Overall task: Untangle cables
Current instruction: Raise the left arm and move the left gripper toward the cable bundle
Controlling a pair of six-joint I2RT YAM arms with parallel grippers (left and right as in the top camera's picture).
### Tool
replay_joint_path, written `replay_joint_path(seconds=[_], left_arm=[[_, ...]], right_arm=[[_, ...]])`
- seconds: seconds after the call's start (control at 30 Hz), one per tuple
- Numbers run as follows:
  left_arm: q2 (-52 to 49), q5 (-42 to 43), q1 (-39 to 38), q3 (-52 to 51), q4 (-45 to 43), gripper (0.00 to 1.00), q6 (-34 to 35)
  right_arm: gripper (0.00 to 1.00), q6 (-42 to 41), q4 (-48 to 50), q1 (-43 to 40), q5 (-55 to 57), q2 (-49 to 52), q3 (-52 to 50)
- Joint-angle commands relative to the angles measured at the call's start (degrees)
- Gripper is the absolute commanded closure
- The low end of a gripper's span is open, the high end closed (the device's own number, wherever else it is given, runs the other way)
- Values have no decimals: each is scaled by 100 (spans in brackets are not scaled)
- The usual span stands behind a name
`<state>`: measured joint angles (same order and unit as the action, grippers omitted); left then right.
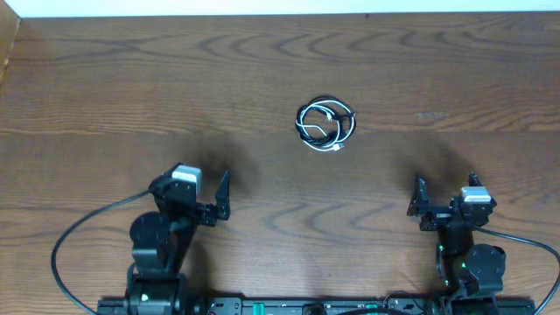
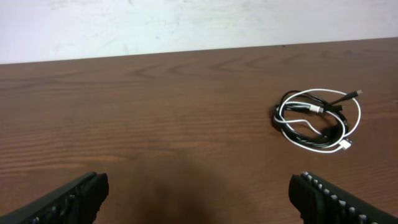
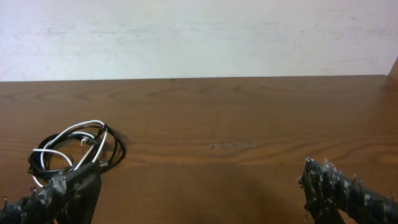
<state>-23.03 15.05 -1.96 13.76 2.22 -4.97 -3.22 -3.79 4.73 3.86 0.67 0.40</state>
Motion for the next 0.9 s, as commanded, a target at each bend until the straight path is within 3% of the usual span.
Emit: replay_joint_path(seconds=[0.0,0.3,0.87], left_arm=[[-643,153,26,573,2,2,-103],[-1740,402,22,1547,525,2,-103],[-3403,404,22,3654,2728,2,-103]], right_arm=[[1,9,-22,24,7,-28,-9],[1,9,-24,24,9,-28,-9],[1,9,-22,24,9,-28,-9]])
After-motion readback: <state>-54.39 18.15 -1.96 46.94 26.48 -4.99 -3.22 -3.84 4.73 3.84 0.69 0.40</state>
